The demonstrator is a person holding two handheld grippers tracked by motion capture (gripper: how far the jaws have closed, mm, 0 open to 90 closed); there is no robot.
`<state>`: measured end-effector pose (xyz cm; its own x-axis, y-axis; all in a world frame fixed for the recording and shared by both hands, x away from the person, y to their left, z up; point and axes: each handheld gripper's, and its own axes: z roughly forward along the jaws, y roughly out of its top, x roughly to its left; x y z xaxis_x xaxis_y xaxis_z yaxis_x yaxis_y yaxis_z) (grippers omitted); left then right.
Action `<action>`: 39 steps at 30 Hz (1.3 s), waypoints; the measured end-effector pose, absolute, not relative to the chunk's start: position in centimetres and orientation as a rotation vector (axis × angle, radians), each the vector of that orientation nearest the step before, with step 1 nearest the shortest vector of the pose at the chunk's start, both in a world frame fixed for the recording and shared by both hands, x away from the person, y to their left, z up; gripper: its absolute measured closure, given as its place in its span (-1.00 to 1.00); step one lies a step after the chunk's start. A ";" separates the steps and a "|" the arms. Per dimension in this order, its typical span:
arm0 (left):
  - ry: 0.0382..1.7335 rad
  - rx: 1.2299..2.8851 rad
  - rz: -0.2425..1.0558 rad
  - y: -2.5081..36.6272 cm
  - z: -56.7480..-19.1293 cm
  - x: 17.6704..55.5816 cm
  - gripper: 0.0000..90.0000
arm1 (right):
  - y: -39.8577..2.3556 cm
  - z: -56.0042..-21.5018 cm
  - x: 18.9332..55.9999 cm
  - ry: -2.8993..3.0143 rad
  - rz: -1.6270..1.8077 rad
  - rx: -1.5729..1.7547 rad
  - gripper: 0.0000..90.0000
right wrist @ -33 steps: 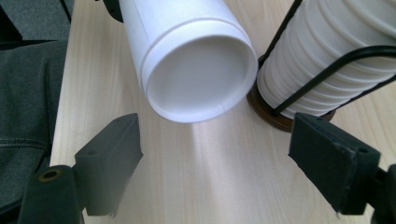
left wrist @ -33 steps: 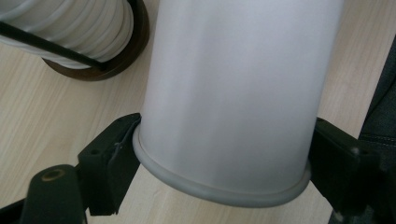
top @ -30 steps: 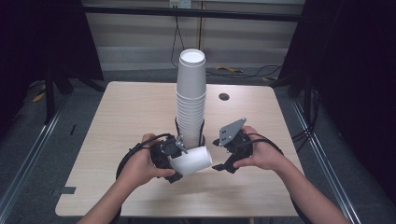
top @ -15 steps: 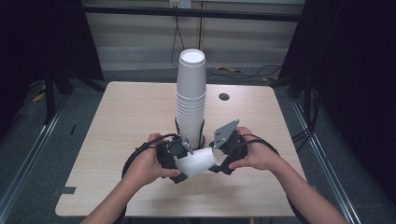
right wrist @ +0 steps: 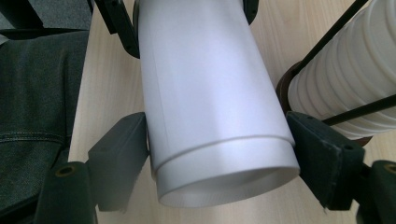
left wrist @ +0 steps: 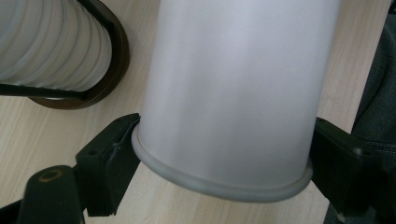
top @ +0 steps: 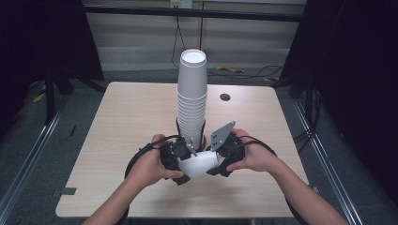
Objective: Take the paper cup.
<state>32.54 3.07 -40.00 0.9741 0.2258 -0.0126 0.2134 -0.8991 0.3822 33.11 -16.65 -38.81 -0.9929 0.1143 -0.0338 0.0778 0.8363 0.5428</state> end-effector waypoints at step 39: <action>0.220 2.706 0.110 2.7 -39.5 32.4 -0.70 | -16.6 -39.4 32.9 2.968 0.840 0.117 -0.44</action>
